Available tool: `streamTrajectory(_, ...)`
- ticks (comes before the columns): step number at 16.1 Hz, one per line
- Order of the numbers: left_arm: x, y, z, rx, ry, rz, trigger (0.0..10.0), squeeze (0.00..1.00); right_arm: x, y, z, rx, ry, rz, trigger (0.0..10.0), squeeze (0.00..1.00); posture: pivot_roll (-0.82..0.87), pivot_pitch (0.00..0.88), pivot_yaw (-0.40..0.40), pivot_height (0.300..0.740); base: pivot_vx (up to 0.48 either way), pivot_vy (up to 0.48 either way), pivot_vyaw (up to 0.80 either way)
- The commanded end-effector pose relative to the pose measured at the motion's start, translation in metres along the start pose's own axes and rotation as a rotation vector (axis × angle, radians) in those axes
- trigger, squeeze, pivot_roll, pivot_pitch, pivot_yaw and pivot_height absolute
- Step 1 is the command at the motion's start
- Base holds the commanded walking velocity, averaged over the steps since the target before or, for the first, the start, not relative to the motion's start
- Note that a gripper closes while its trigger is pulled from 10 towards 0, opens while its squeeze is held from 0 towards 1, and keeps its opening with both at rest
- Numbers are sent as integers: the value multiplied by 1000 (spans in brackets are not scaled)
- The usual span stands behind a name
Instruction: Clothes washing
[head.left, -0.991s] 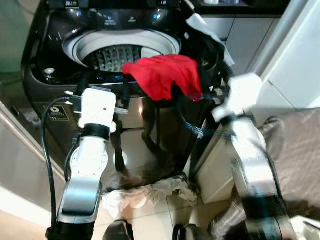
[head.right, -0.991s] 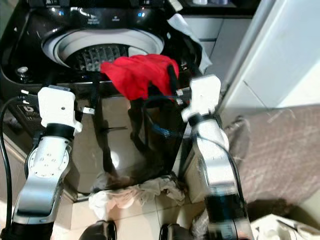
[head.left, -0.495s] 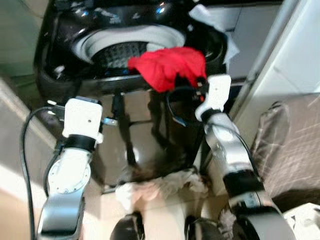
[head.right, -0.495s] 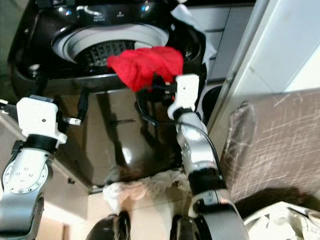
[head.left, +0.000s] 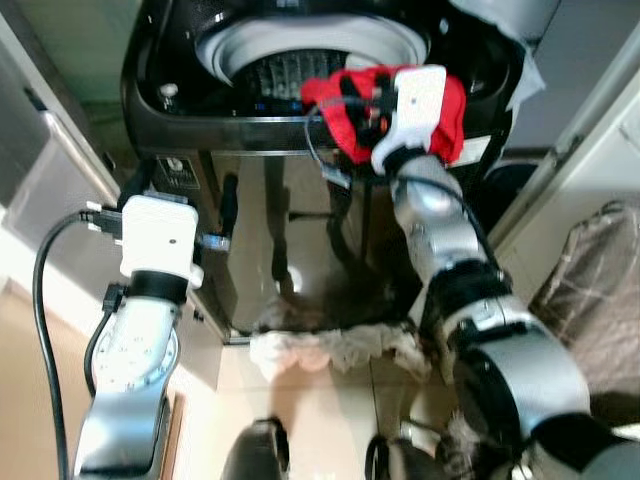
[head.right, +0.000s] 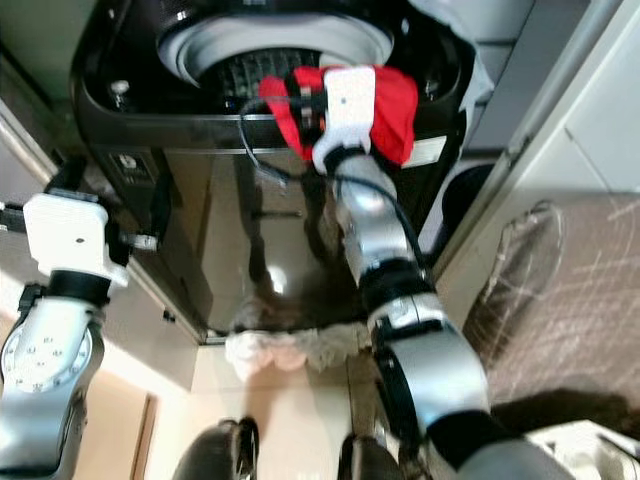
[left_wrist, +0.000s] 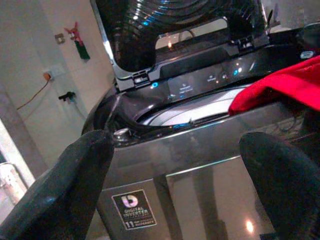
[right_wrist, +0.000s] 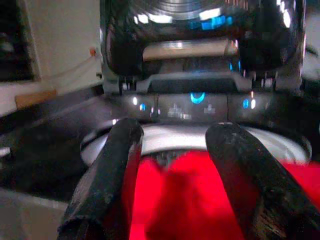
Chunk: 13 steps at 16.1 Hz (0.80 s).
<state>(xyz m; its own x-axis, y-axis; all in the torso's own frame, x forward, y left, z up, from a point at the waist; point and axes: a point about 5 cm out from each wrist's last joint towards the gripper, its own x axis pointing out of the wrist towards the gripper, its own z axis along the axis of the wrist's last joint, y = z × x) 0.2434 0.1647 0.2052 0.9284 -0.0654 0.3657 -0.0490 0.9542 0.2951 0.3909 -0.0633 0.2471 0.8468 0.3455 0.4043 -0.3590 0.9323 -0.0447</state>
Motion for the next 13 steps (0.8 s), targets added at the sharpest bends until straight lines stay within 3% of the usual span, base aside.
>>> streamTrajectory(1, 0, -1, -1, 4, 8, 0, 10000, 0, 2, 2, 4, -6, -19, 7, 10000, 0, 98, 160, 28, 740, 0, 0, 0)
streamTrajectory(4, 6, -5, -14, -12, 54, -11, 10000, 0, -25, -7, -16, -64, 26, -163, 10000, 0, 78, 119, -5, 740, 0, 0, 0)
streamTrajectory(7, 13, -8, -16, -14, 39, -2, 10000, 0, -57, -4, -9, -78, -28, -140, 10000, 0, 47, 82, -34, 740, 0, 0, 0)
streamTrajectory(9, 14, -8, -17, -8, 36, 3, 10000, 0, -68, -8, -8, -98, -28, -141, 10000, 0, 19, 69, -38, 740, 0, 0, 0)
streamTrajectory(10, 16, -12, -21, -26, 36, -22, 10000, 0, -79, -20, -21, -138, 48, -213, 10000, 0, 10, 66, -34, 740, 0, 0, 0)
streamTrajectory(13, 18, -14, -24, -66, 51, -61, 10000, 0, -79, -42, -52, -201, 213, -338, 10000, 0, 18, 92, -1, 740, 0, 0, 0)
